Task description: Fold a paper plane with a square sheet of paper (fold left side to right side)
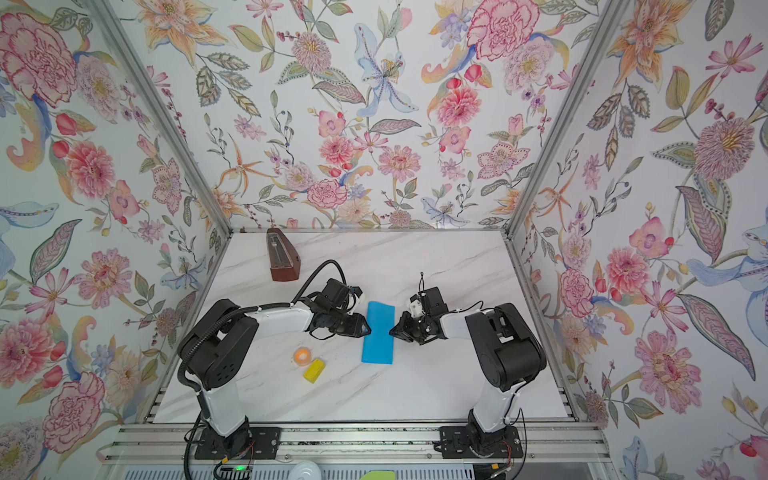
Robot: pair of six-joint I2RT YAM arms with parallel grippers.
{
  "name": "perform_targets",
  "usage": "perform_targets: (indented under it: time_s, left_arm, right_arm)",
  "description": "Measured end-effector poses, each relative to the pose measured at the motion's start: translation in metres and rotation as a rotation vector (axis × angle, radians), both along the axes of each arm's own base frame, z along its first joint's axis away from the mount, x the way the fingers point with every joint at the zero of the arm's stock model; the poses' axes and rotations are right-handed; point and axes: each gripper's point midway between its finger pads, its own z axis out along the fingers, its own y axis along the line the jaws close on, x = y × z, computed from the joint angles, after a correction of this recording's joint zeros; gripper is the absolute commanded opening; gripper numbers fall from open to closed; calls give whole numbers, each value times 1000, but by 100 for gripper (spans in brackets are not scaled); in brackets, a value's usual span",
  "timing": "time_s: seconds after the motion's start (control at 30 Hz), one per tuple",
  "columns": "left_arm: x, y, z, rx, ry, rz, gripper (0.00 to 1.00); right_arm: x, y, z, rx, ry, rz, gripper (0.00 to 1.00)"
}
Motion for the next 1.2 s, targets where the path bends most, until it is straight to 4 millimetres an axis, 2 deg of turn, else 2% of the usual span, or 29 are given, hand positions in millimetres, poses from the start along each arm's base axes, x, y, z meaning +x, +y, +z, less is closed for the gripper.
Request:
perform_targets:
  time_s: [0.33, 0.47, 0.6, 0.8, 1.0, 1.2]
  left_arm:
    - [25, 48, 61, -15, -145, 134, 42]
    - [23, 47, 74, -24, -178, 130, 41]
    - [18, 39, 72, -40, -160, 116, 39]
    - [6, 16, 52, -43, -112, 77, 31]
    - [0, 10, 32, -18, -66, 69, 19]
    - [0, 2, 17, -4, -33, 46, 15]
  right_arm:
    - [-1, 26, 0, 28, 0, 51, 0]
    - [-1, 38, 0, 43, 4, 67, 0]
    - [-2, 43, 1, 49, 5, 70, 0]
    - [-2, 43, 1, 50, 8, 68, 0]
    - [-1, 43, 1, 50, 7, 68, 0]
    - [-2, 43, 1, 50, 8, 68, 0]
